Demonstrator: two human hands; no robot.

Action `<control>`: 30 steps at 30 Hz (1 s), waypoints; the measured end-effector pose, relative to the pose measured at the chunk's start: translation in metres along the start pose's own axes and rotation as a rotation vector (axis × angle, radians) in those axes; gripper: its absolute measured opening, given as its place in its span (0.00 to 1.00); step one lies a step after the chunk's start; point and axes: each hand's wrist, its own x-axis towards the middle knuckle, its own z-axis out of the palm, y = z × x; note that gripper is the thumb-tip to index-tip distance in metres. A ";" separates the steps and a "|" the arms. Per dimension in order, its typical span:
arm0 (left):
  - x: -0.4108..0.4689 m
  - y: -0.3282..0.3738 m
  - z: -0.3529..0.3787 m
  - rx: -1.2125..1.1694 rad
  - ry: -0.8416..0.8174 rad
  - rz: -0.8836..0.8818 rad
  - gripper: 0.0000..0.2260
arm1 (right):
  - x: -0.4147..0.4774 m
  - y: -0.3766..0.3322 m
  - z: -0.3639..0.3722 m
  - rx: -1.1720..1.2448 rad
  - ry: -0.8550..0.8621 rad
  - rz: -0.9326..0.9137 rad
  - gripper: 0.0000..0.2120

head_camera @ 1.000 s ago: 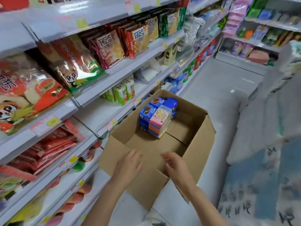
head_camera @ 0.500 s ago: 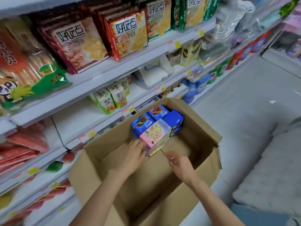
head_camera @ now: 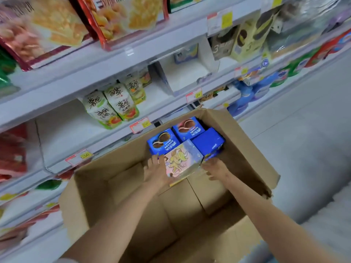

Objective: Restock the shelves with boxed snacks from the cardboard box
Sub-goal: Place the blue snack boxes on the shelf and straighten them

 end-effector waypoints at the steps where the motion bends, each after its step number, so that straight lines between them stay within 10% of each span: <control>1: 0.006 0.001 0.005 0.001 -0.026 -0.023 0.46 | 0.002 0.005 0.007 0.179 -0.088 0.087 0.13; 10: 0.027 0.014 0.032 -0.072 0.062 -0.055 0.49 | 0.016 0.011 0.055 0.800 -0.156 0.189 0.07; 16: 0.001 0.017 0.053 -0.155 0.088 -0.020 0.45 | 0.016 0.014 0.074 0.895 -0.085 0.251 0.22; 22: -0.025 -0.024 0.046 -0.744 -0.173 -0.091 0.29 | -0.018 0.023 0.060 0.695 -0.235 -0.001 0.12; 25: -0.038 -0.051 0.044 -0.746 -0.091 -0.142 0.33 | -0.015 0.015 0.061 0.725 -0.151 0.083 0.17; 30: -0.059 -0.072 0.033 -0.557 0.171 -0.252 0.14 | 0.006 -0.006 0.078 0.884 0.068 0.277 0.07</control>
